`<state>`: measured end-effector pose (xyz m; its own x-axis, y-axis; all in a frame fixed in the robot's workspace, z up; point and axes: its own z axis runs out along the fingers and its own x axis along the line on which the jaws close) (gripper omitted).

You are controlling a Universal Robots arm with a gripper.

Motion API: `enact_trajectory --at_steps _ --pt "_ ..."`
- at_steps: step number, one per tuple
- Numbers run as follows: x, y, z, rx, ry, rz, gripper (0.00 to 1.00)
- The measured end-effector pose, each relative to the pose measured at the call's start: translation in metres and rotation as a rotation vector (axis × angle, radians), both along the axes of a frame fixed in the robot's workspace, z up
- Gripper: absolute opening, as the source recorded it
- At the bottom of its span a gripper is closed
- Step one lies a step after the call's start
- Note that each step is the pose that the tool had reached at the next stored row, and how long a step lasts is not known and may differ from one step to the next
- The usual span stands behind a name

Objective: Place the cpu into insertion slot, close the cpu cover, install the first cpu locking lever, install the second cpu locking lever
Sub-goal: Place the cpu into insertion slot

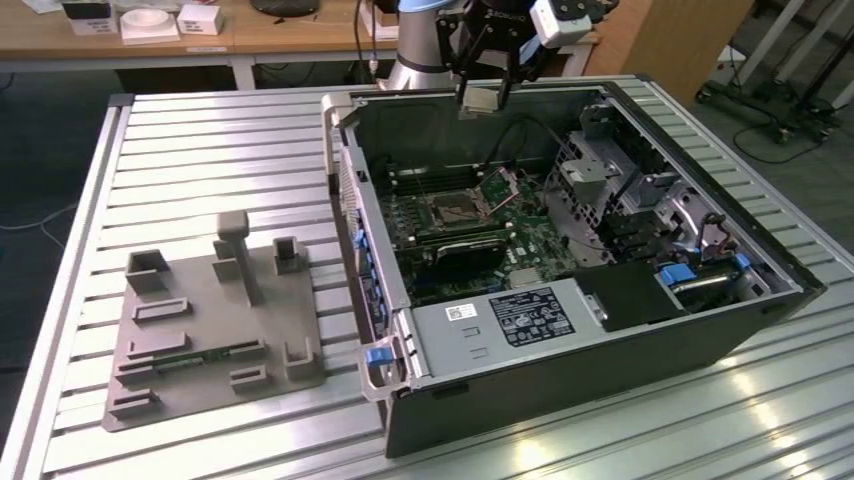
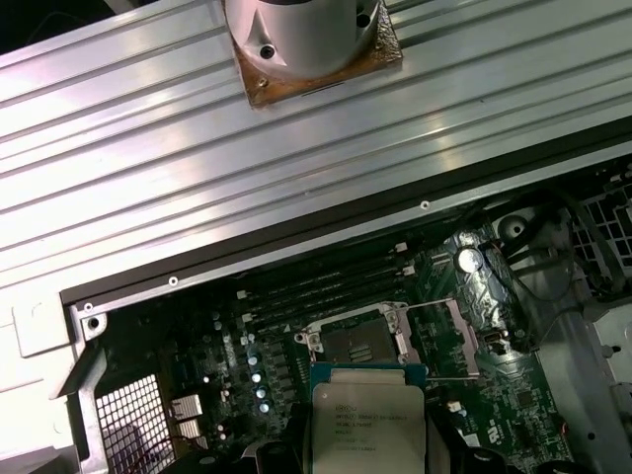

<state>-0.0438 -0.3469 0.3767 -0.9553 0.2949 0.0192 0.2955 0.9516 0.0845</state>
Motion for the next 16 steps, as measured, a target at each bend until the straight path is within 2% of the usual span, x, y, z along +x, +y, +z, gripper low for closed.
enact_trajectory --at_steps 7,16 --pt "-0.0001 0.0 0.0 0.0 0.0 -0.007 0.54" --pt "-0.0006 0.0 0.0 0.0 0.0 -0.039 0.54"
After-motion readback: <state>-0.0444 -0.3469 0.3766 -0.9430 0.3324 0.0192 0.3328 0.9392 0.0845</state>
